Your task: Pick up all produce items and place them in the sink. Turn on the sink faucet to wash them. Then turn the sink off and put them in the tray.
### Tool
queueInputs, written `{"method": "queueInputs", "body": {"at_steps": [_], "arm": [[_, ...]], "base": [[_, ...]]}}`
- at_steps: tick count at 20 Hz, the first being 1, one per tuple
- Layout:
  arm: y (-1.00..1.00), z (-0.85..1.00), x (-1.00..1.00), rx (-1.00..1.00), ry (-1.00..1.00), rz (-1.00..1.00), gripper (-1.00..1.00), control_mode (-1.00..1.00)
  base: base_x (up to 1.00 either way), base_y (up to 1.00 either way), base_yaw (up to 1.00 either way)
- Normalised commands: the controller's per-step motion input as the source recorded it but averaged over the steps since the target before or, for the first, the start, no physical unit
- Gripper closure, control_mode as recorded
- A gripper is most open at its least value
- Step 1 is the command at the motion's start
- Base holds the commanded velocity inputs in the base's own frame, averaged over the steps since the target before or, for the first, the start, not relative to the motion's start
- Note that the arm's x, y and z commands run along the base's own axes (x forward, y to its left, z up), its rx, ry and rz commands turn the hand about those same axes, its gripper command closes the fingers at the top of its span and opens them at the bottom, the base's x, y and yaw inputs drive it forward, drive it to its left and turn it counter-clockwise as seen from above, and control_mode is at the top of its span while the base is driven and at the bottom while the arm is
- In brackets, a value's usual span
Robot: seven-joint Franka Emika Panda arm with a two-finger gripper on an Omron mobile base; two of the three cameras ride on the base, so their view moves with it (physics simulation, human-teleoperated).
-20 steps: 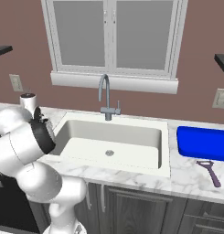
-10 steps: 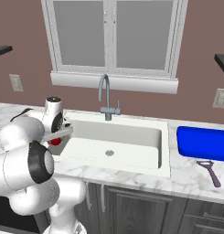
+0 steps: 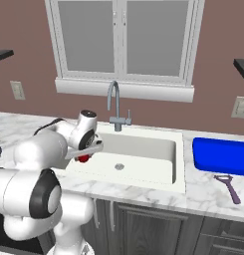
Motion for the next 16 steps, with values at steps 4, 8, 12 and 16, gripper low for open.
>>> {"method": "queueInputs", "body": {"at_steps": [4, 8, 12, 16], "arm": [[-0.88, 0.00, 0.17, 0.05, 0.05, -0.06, 1.00, -1.00], [-0.81, 0.00, 0.25, 0.05, 0.05, -0.06, 1.00, -1.00], [-0.78, 0.00, 0.29, 0.03, 0.04, -0.04, 1.00, -1.00], [-0.73, -0.01, 0.27, 0.04, 0.06, -0.05, 1.00, -1.00]], "base": [[0.00, 0.00, 0.00], [0.00, 0.00, 0.00], [0.00, 0.00, 0.00], [0.00, 0.00, 0.00]]}}
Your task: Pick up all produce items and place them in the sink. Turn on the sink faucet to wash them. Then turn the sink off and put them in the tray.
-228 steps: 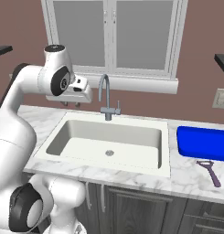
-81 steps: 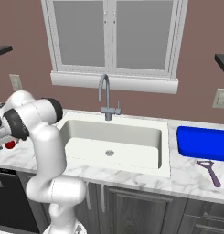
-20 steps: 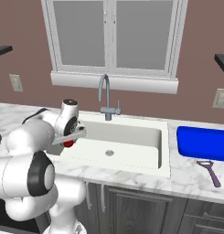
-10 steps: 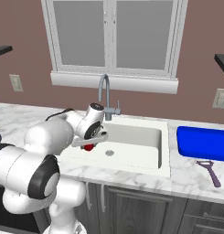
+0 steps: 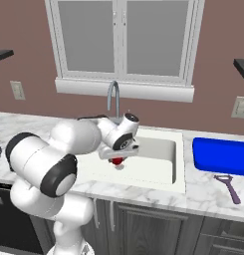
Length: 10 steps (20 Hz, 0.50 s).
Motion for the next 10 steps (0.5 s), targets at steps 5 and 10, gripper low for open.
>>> {"method": "queueInputs", "body": {"at_steps": [5, 10], "arm": [[-0.44, -0.08, 0.28, 0.03, 0.09, -0.12, 1.00, -1.00], [-0.07, -0.11, 0.12, 0.01, 0.06, -0.23, 1.00, -1.00]], "base": [[0.00, 0.00, 0.00], [0.00, 0.00, 0.00]]}}
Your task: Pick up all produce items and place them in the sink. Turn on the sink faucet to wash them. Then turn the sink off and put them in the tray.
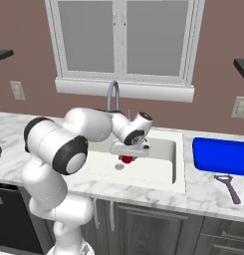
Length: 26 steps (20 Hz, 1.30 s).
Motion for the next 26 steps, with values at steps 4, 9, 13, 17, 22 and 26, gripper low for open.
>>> {"method": "queueInputs", "body": {"at_steps": [4, 9, 13, 17, 22, 26], "arm": [[0.06, -0.07, 0.00, 0.01, 0.00, -0.32, 1.00, -1.00], [0.01, -0.10, -0.01, 0.00, 0.00, -0.31, 1.00, -1.00], [0.05, -0.18, 0.00, 0.00, 0.00, -0.29, 1.00, -1.00], [0.04, -0.34, 0.04, -0.05, 0.00, -0.27, 1.00, -1.00], [0.02, -0.38, 0.19, -0.11, 0.01, -0.20, 1.00, -1.00], [0.00, -0.22, 0.23, -0.09, 0.01, -0.12, 1.00, -1.00]], "base": [[0.00, 0.00, 0.00], [0.00, 0.00, 0.00], [0.00, 0.00, 0.00], [0.00, 0.00, 0.00], [0.00, 0.00, 0.00], [0.00, 0.00, 0.00]]}}
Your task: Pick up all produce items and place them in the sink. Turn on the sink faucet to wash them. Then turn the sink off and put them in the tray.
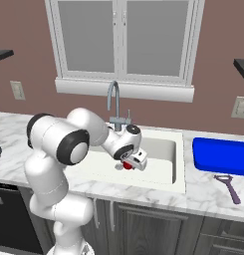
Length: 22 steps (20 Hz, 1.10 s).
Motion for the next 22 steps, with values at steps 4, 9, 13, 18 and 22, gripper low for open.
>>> {"method": "queueInputs", "body": {"at_steps": [4, 9, 13, 18, 22], "arm": [[0.00, -0.08, 0.20, -0.04, 0.00, -0.04, 1.00, -1.00], [-0.11, -0.01, 0.11, 0.00, 0.02, 0.00, 1.00, -1.00], [-0.09, -0.12, 0.14, 0.00, 0.06, 0.00, 1.00, -1.00], [-0.09, -0.15, 0.19, -0.01, 0.08, 0.00, 1.00, -1.00], [-0.10, -0.14, 0.24, 0.00, 0.05, 0.00, 1.00, -1.00]], "base": [[0.00, 0.00, 0.00], [0.00, 0.00, 0.00], [0.00, 0.00, 0.00], [0.00, 0.00, 0.00], [0.00, 0.00, 0.00]]}}
